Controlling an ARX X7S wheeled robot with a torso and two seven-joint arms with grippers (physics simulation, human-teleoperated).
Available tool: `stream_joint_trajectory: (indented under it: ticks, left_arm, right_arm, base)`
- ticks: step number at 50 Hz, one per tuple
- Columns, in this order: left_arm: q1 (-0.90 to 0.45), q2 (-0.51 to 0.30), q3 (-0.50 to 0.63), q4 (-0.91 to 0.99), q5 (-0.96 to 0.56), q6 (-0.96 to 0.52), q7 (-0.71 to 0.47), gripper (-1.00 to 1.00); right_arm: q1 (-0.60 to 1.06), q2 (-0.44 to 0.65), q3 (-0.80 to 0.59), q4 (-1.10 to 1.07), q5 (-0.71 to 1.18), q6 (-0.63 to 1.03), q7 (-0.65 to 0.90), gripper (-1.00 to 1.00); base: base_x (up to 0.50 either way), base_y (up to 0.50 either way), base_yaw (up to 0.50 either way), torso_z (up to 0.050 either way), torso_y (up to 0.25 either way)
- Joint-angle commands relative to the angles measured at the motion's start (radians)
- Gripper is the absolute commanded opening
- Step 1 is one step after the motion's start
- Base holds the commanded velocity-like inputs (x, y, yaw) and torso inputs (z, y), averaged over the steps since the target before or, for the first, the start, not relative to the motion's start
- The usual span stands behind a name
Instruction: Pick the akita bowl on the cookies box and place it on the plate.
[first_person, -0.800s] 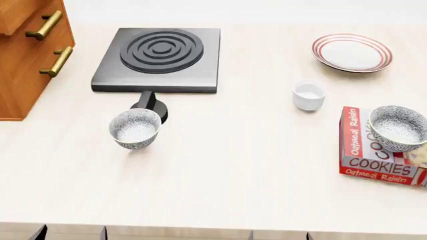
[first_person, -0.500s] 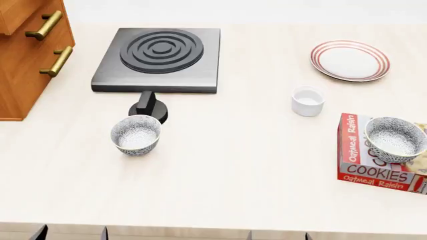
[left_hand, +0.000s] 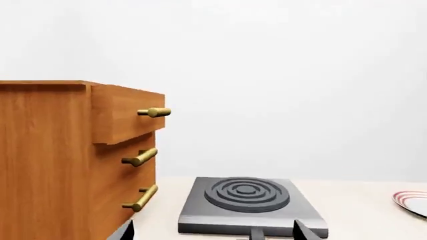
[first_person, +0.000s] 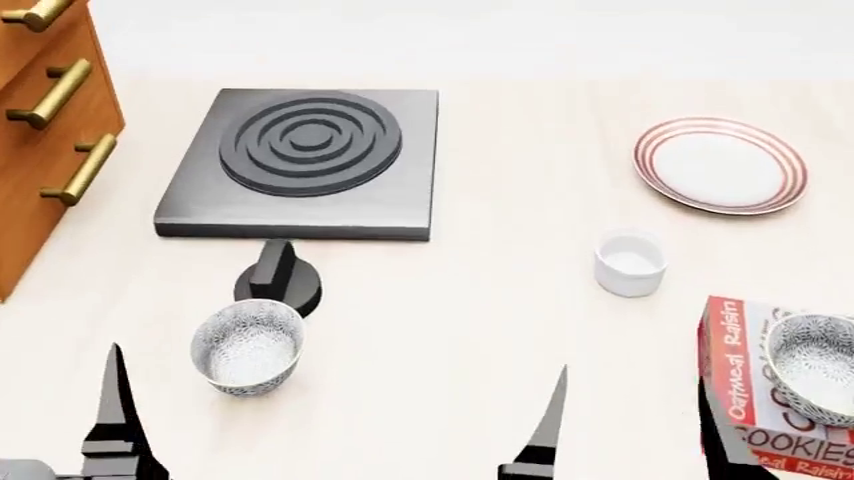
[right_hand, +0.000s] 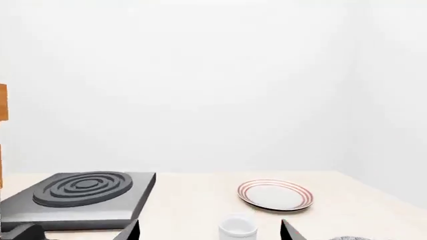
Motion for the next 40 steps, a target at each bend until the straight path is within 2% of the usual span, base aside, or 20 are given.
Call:
stream_joint_trajectory:
  ticks: [1, 15, 40]
  left_arm:
    - [0.004, -0.027, -0.025, 0.141, -0.040, -0.030, -0.021, 1.00]
    - [0.009, -0.036, -0.024, 0.131, -0.043, -0.006, -0.043, 1.00]
    - [0.010, -0.064, -0.044, 0.163, -0.094, 0.002, -0.065, 1.00]
  right_arm:
    - [-0.006, 0.039, 0.017, -0.165, 0.011, 0.059, 0.025, 1.00]
    - [-0.024, 0.051, 0.022, -0.191, 0.006, 0.028, 0.052, 1.00]
    - [-0.036, 0.102, 0.036, -0.321, 0.062, 0.071, 0.045, 1.00]
  base:
    - [0.50, 0.00, 0.00, 0.000, 0.000]
    - [0.50, 0.00, 0.00, 0.000, 0.000]
    - [0.50, 0.00, 0.00, 0.000, 0.001]
